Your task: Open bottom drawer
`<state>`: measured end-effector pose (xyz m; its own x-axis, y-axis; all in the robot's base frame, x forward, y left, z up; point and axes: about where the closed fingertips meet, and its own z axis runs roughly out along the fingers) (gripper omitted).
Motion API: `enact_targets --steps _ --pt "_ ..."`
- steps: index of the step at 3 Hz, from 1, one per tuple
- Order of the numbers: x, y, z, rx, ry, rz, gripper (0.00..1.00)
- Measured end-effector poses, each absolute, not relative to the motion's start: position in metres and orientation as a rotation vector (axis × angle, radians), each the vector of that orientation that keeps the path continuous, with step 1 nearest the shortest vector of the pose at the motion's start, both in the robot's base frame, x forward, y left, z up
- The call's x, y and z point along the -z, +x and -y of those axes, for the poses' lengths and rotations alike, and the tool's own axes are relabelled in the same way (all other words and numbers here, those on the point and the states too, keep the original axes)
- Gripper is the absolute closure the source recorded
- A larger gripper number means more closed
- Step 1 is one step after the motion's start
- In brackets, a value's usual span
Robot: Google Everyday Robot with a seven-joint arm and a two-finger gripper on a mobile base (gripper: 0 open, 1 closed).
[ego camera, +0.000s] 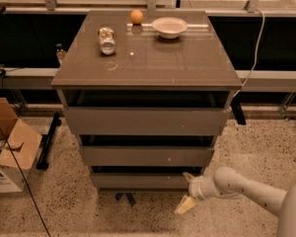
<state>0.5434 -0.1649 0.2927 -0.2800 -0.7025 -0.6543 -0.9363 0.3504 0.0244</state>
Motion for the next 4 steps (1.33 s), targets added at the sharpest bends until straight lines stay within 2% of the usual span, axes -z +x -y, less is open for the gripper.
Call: enact_targets --steps 1,4 --pt "-0.268 0.566 0.153 -0.612 -1.379 -2.022 0.00" --pt "-0.211 0.621 0.167 -0.688 -1.258 -2.069 0.00"
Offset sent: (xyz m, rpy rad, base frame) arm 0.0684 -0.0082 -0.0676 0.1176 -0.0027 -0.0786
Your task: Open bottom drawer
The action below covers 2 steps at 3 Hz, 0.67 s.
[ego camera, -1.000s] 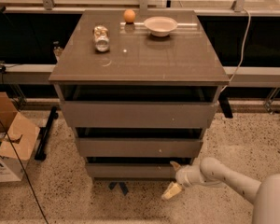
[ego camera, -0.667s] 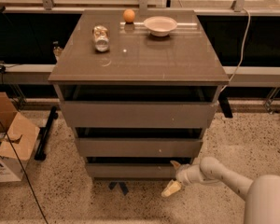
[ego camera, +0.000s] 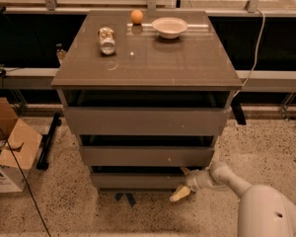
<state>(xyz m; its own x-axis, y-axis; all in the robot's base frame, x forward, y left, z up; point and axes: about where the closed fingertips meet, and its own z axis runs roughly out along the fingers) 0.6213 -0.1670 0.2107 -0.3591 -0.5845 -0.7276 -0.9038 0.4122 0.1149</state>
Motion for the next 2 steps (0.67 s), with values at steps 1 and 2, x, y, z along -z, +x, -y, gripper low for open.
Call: enact_targets --steps 1,2 --pt "-0.198 0.633 0.166 -0.725 -1.257 -2.094 0.15" --pt "-0.200 0.633 0.177 -0.698 -1.285 -2.118 0.38"
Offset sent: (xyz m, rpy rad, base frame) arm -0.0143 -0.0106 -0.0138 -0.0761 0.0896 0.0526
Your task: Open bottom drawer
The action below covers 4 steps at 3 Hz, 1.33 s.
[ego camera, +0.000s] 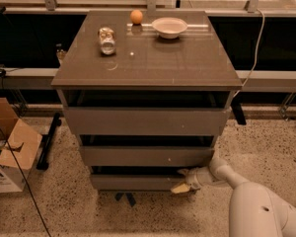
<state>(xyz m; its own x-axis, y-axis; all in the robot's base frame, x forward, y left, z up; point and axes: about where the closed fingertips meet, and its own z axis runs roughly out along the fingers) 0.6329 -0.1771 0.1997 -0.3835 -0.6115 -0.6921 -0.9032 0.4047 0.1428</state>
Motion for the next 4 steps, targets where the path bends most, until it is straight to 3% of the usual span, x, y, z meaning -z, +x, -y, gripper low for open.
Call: enact_targets --steps 2,3,4 --pt "-0.216 0.563 0.190 -0.673 -1.378 -2.175 0.84" --pt "-0.213 0.527 0.175 -0.742 -1.414 -2.187 0.83" --pt "-0.216 0.527 0.177 -0.742 -1.414 -2.187 0.60"
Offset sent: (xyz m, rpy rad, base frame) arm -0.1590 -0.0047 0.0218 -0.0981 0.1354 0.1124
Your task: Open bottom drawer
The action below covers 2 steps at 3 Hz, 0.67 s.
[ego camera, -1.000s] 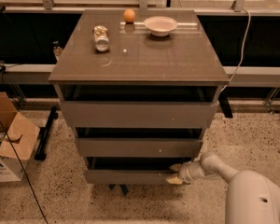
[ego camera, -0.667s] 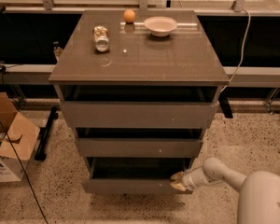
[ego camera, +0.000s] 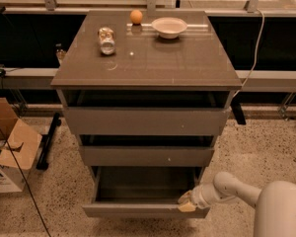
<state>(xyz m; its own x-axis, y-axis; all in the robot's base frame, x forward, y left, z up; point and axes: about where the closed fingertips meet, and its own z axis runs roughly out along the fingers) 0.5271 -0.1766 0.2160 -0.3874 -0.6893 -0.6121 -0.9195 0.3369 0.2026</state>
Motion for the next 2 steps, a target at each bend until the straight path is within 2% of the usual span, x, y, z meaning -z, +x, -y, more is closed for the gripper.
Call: enact_targets --steps 2 --pt "-0.2155 0.5250 0.1738 -0.722 -1.427 -2.192 0.14"
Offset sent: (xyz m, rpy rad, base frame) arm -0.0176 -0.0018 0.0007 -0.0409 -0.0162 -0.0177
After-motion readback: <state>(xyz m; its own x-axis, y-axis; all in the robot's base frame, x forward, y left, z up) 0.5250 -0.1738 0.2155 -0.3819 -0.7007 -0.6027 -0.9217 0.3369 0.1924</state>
